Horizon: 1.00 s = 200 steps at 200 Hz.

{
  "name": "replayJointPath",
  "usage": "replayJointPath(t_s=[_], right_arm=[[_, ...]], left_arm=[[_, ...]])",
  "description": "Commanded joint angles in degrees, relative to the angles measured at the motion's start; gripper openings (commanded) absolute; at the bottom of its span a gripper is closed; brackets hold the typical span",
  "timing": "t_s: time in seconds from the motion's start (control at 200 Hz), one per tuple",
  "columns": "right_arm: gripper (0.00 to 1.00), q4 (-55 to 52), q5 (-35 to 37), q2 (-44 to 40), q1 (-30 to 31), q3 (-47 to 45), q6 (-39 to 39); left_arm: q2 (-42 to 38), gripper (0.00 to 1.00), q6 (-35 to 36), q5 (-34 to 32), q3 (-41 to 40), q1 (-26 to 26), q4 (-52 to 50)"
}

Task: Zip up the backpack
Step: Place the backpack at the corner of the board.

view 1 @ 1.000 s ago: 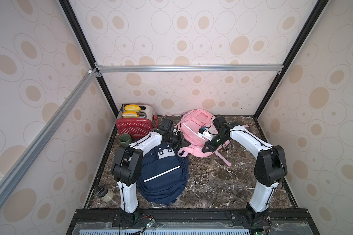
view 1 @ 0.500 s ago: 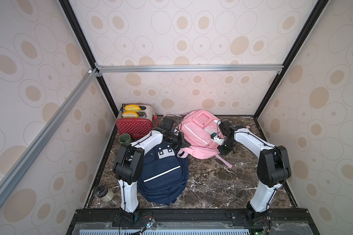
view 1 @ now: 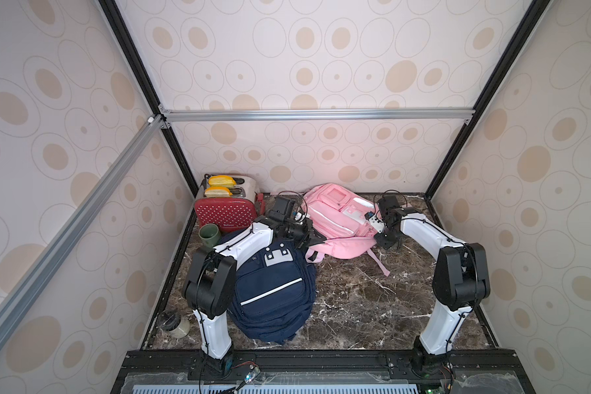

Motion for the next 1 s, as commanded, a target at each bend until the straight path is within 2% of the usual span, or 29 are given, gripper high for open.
replayJointPath(t_s=[0.0, 0.16, 0.361, 0.491, 0.536, 0.576, 0.606, 0.636, 0.666, 0.696, 0.721, 0.766, 0.886, 0.956, 0.996], right_arm=[[0.00, -1.2, 14.7, 3.7, -6.7, 2.0, 2.6], [0.00, -3.9, 17.0, 3.1, -11.3, 2.5, 6.4], [0.00, -6.3, 14.9, 4.3, -18.3, 7.8, 11.3], [0.00, -7.7, 12.5, 5.7, -19.2, 11.5, 12.9], [0.00, -7.9, 12.2, 6.1, -19.3, 12.2, 13.5], [0.00, -8.5, 12.4, 6.5, -19.2, 13.0, 14.0], [0.01, -9.0, 13.0, 6.8, -19.2, 13.7, 14.6], [0.10, -9.3, 12.9, 6.8, -19.2, 14.1, 15.1], [0.24, -9.6, 11.5, 6.4, -19.3, 14.4, 15.6], [0.40, -10.1, 9.9, 6.0, -19.2, 14.6, 16.2], [0.46, -10.8, 8.6, 5.6, -19.2, 14.9, 17.1], [0.49, -11.5, 6.2, 4.6, -18.9, 15.2, 18.0], [0.54, -12.6, -0.6, 0.2, -16.0, 15.3, 19.3], [0.60, -13.7, -3.9, -2.1, -12.7, 16.3, 21.0], [0.63, -13.7, -8.3, -3.3, -10.6, 16.6, 22.3]], left_arm=[[-3.2, 0.00, -7.7, 5.9, 0.4, -6.1, 8.9], [4.5, 0.00, -20.4, 4.8, 3.7, -15.5, 24.7], [14.7, 0.00, -28.6, 2.6, 13.2, -22.0, 32.7], [23.4, 0.07, -31.1, 2.3, 22.3, -24.4, 34.3], [25.6, 0.17, -32.6, 1.9, 24.4, -24.6, 35.9], [27.3, 0.41, -34.2, 1.9, 26.0, -24.6, 37.0], [28.1, 0.51, -34.8, 1.9, 27.0, -24.5, 37.4], [28.4, 0.55, -35.0, 1.9, 27.6, -24.5, 37.4], [28.0, 0.61, -34.7, 1.9, 27.8, -24.6, 37.2], [27.2, 0.71, -33.1, 2.0, 27.6, -24.5, 35.4], [26.4, 0.80, -30.4, 2.2, 27.6, -24.4, 32.1], [24.3, 0.85, -24.1, 2.1, 27.6, -24.2, 23.7], [18.3, 0.98, -1.6, -1.8, 28.8, -21.9, -3.9], [14.2, 0.99, 10.4, -7.0, 29.1, -19.3, -19.2], [11.7, 0.99, 16.5, -10.9, 29.0, -17.6, -28.2]])
